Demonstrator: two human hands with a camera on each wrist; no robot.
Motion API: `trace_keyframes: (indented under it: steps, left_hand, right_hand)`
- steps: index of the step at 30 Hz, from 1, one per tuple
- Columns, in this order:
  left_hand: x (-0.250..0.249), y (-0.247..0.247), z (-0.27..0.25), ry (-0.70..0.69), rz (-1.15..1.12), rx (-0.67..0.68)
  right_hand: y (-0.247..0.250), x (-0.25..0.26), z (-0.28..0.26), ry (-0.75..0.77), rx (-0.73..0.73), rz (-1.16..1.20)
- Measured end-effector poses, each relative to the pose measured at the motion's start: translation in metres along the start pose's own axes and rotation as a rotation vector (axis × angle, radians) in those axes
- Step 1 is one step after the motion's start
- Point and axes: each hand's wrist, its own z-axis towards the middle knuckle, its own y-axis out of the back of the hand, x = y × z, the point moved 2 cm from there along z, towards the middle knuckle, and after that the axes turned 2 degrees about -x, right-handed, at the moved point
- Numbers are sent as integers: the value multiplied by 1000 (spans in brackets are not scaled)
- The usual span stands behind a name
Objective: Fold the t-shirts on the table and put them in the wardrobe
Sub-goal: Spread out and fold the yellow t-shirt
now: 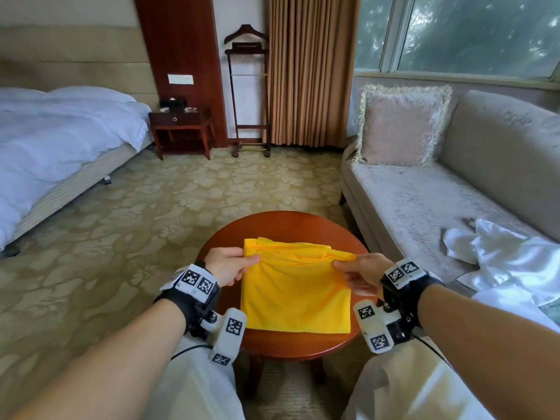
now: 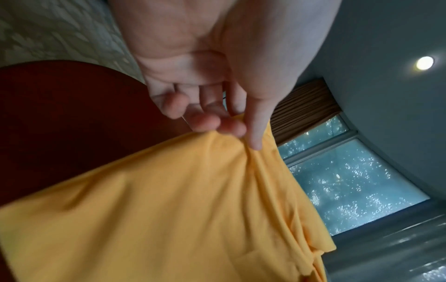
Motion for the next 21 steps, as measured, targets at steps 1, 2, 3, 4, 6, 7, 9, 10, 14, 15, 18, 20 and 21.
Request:
trace_keyframes:
  steps: [1,2,3,4,6,7,9,10,14,15,18,20,21]
  left_hand:
    - [-1,0,8,-1,21,-13]
    - [-2,1,15,-8,37,-29]
    - [-3,1,24,-13,57,-46]
    - [-4,1,31,-10,94,-59]
    - [-7,1,50,-2,134,-71]
    - [-8,1,60,1,132,-68]
    - [-8,-2,82,31,127,-60]
    - [-8,-4,92,55,122,-53]
    - [-2,-15,131,156,115,-13]
    - [1,-17,141,180,123,-9]
    - [11,-23,163,244,136,-19]
    - [19,-26,176,250,173,-14]
    - [21,-28,181,241,205,-6]
  right_hand:
    - [0,4,7,-18,-22,-41]
    - [1,9,16,-28,-43,-83]
    - [1,15,25,-24,-62,-117]
    - [1,20,34,-18,-88,-158]
    - [0,34,54,0,-153,-223]
    - [-2,40,62,14,-174,-245]
    - [-5,49,81,2,-193,-258]
    - [-7,53,91,-11,-192,-260]
    - [-15,57,127,-49,-186,-290]
    - [-17,57,135,-55,-179,-324]
    - [-23,49,164,-76,-153,-400]
    - [-26,44,180,-83,-165,-444]
    - [-28,42,183,-88,-174,-478]
